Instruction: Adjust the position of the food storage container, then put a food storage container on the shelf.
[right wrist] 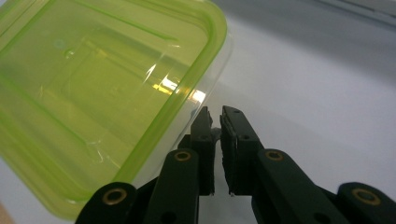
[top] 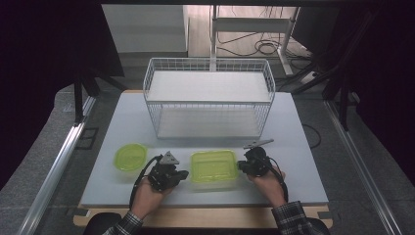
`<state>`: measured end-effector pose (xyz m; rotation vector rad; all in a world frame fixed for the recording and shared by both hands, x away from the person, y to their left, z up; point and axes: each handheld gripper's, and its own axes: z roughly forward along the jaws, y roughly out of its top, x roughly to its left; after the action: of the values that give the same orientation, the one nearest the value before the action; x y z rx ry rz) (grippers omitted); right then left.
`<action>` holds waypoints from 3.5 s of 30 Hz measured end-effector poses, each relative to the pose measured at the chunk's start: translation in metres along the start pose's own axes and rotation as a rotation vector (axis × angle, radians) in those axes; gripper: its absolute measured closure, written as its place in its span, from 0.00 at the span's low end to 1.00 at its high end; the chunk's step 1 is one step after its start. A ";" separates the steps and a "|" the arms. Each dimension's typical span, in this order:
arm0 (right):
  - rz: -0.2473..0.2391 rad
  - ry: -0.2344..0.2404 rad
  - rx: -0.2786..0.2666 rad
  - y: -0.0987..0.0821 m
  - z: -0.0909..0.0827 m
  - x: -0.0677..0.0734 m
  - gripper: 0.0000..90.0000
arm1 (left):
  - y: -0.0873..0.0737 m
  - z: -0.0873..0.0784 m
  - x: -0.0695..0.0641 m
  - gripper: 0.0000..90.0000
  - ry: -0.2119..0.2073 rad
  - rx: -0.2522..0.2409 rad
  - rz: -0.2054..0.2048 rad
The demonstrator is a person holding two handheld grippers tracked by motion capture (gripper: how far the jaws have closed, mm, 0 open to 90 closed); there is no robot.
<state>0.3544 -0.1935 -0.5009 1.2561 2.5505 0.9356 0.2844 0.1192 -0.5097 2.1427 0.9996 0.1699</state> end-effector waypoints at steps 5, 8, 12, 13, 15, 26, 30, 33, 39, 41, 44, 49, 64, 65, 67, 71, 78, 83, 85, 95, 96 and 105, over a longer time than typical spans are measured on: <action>-0.012 0.027 0.002 0.007 0.010 0.000 0.93 | -0.003 -0.004 -0.003 0.99 -0.035 -0.014 -0.012; -0.021 0.022 0.003 0.007 0.010 0.001 0.93 | -0.006 -0.007 -0.006 0.98 -0.051 -0.014 -0.009; -0.037 0.013 0.003 0.007 0.011 0.001 0.91 | -0.011 -0.009 -0.008 0.97 -0.024 -0.003 0.013; -0.044 -0.001 -0.004 0.006 0.010 0.000 0.90 | -0.011 -0.009 -0.008 0.97 -0.024 -0.003 0.013; -0.051 -0.019 -0.008 0.006 0.007 0.000 0.90 | -0.013 -0.015 -0.007 0.97 -0.010 -0.026 0.033; -0.105 -0.009 -0.167 -0.014 -0.036 0.002 0.68 | -0.027 -0.029 0.004 0.45 0.078 -0.106 0.051; -0.095 0.009 -0.184 -0.024 -0.038 0.001 0.34 | -0.032 -0.027 0.005 0.24 0.086 -0.074 0.057; -0.091 0.023 -0.179 -0.028 -0.036 -0.001 0.28 | -0.035 -0.026 0.003 0.17 0.091 -0.059 0.071; -0.087 0.038 -0.193 -0.030 -0.033 -0.003 0.12 | -0.038 -0.025 0.007 0.07 0.092 -0.084 0.072; -0.090 0.035 -0.203 -0.029 -0.034 -0.003 0.09 | -0.038 -0.025 0.008 0.07 0.070 -0.093 0.079; -0.080 0.027 -0.211 -0.029 -0.034 -0.005 0.06 | -0.038 -0.025 0.007 0.06 0.066 -0.101 0.104; -0.051 0.050 -0.212 -0.028 -0.032 -0.009 0.06 | -0.039 -0.022 0.007 0.05 0.079 -0.091 0.126; 0.082 0.148 -0.139 -0.006 -0.021 -0.010 0.26 | -0.040 -0.016 0.007 0.06 0.096 -0.058 0.157; 0.097 0.167 -0.134 -0.004 -0.019 -0.011 0.31 | -0.040 -0.016 0.007 0.06 0.097 -0.056 0.159; 0.118 0.191 -0.108 0.000 -0.015 -0.012 0.39 | -0.039 -0.015 0.007 0.07 0.097 -0.053 0.166; 0.164 0.217 -0.097 0.003 -0.011 -0.015 0.47 | -0.039 -0.014 0.006 0.07 0.100 -0.047 0.174; 0.255 0.287 -0.070 0.012 0.002 -0.021 0.61 | -0.039 -0.014 0.004 0.07 0.103 -0.045 0.193; 0.332 0.313 -0.050 0.013 0.009 -0.026 0.76 | -0.039 -0.014 0.004 0.07 0.102 -0.050 0.194; 0.376 0.360 -0.043 0.012 0.011 -0.030 0.80 | -0.039 -0.014 0.003 0.07 0.103 -0.049 0.199; 0.409 0.440 -0.043 0.014 0.012 -0.030 0.89 | -0.039 -0.016 0.004 0.07 0.115 -0.066 0.199; 0.407 0.442 -0.045 0.014 0.011 -0.030 0.89 | -0.039 -0.017 0.004 0.07 0.117 -0.067 0.200; 0.434 0.471 -0.102 0.015 -0.003 -0.037 0.89 | -0.039 -0.019 0.006 0.07 0.128 -0.080 0.189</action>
<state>0.3864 -0.2159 -0.4951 1.7766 2.5411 1.5944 0.2571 0.1501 -0.5240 2.1725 0.8450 0.4361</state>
